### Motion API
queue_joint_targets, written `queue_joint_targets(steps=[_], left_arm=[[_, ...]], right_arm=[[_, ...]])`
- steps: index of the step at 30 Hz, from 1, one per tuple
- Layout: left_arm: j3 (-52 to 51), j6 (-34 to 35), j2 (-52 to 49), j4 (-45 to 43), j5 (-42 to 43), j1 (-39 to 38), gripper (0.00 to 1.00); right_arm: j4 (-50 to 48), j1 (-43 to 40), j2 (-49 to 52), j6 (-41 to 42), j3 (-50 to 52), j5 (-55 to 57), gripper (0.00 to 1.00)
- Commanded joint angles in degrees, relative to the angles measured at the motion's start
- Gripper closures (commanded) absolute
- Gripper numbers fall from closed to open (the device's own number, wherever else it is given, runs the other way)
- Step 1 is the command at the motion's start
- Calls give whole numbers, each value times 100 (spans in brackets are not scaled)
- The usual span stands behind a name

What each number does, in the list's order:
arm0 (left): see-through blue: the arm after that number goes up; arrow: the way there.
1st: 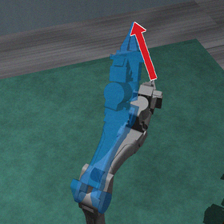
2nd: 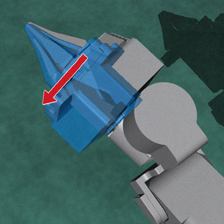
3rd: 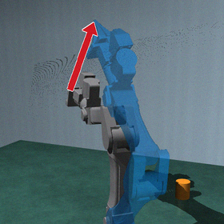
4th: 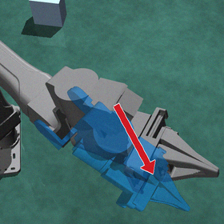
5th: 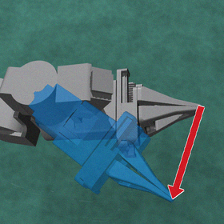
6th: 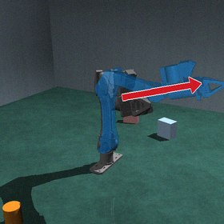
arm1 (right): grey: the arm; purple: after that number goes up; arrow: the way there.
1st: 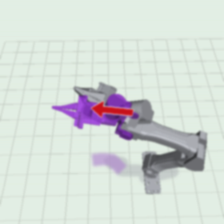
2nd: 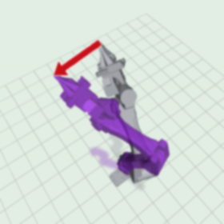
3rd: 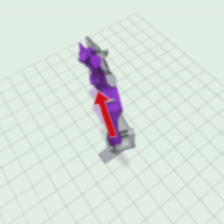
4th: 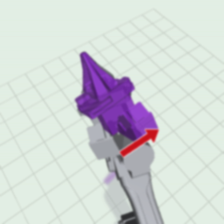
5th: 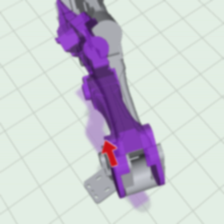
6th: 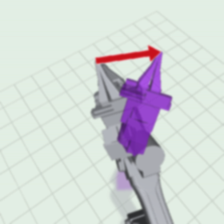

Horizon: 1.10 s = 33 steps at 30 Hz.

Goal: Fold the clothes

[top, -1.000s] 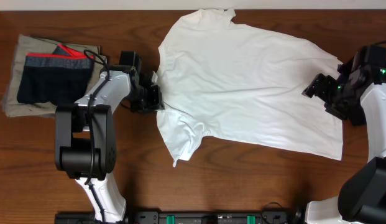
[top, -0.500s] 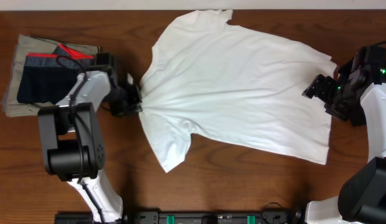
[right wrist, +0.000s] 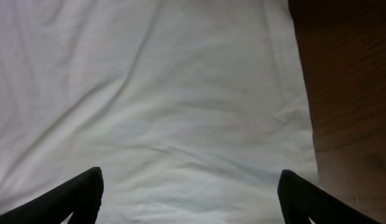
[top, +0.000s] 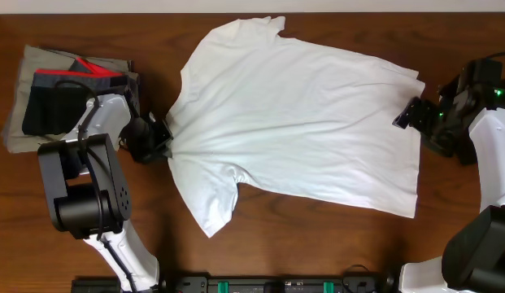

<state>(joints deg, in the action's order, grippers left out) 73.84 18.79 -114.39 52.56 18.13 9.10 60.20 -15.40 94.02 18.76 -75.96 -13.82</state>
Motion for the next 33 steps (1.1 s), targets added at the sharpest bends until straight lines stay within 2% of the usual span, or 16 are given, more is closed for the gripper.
queue_joint_targets(steps=[1, 14, 20, 22, 23, 24, 25, 26, 31, 33], left_arm=[[-46, 704, -90, 155, -697, 33, 94], [-50, 2026, 72, 247, -835, 31, 94], [-50, 2177, 614, 197, -835, 24, 92], [-50, 1982, 811, 153, -831, 20, 75], [-50, 1847, 898, 157, -831, 20, 69], [-50, 1738, 962, 175, -831, 20, 50], [-50, 1681, 1012, 212, -831, 20, 21], [-48, 1683, 1049, 262, -831, 20, 1], [-50, 1683, 1064, 402, -813, 20, 2], [-50, 1681, 1064, 398, -813, 20, 2]], right_arm=[[4, 55, 7, -109, -31, 50, 12], [17, 90, 7, -96, -31, 52, 11], [-57, 127, 13, 240, -31, 459, 9], [-129, 160, 17, 243, -31, 459, 9], [-164, 186, 20, 243, -31, 459, 9], [-192, 203, 24, 243, -31, 457, 11], [-243, 238, 31, 247, -31, 459, 14], [-275, 264, 44, 284, -31, 459, 16], [-542, 389, 238, 352, -31, 463, 29], [-748, 396, 382, 350, -31, 463, 39]])
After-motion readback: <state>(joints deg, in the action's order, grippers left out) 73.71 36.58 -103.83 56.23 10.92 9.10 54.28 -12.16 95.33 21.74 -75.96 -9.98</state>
